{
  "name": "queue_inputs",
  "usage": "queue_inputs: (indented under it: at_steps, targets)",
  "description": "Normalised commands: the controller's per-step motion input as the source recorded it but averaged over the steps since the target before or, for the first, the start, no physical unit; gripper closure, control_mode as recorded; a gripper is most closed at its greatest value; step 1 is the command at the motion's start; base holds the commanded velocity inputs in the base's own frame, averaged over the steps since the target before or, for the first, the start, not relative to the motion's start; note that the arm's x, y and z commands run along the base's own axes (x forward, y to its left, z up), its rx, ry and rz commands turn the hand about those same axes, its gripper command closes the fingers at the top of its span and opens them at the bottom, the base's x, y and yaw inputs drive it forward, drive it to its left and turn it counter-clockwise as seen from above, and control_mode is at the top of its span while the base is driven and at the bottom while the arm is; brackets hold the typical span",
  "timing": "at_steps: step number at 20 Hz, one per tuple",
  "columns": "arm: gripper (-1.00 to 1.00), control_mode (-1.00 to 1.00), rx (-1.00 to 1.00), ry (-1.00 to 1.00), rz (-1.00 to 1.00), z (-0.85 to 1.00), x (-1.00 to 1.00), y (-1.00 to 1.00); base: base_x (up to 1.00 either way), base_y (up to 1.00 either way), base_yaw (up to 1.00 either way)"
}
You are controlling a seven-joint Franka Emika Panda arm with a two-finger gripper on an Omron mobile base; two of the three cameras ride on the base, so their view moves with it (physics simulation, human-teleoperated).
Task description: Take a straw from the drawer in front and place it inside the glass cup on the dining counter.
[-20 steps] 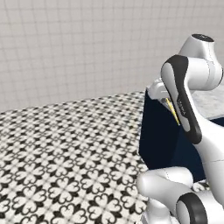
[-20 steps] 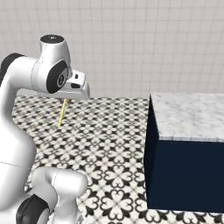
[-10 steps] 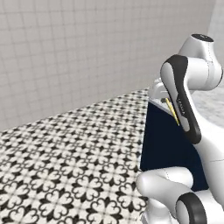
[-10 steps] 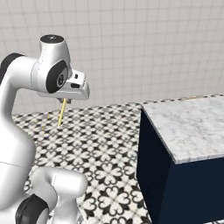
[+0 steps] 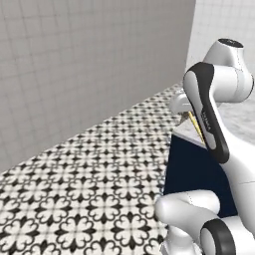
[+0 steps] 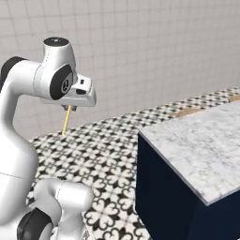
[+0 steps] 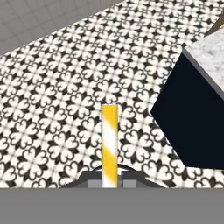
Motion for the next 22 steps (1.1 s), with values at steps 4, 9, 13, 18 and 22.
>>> queue_inputs:
  at_steps: [4,9,13,18,22]
  targets:
    - [1.0,1.0,0.0,0.0,0.0,0.0,0.0,0.0,0.96,0.83,-0.49]
    - [1.0,1.0,0.0,0.0,0.0,0.0,0.0,0.0,0.72,0.97,-0.49]
    - [1.0,1.0,0.0,0.0,0.0,0.0,0.0,0.0,0.6,1.0,-0.48]
    - [1.0,1.0,0.0,0.0,0.0,0.0,0.0,0.0,0.52,1.0,-0.5]
    - [1.0,1.0,0.0,0.0,0.0,0.0,0.0,0.0,0.56,1.0,-0.51]
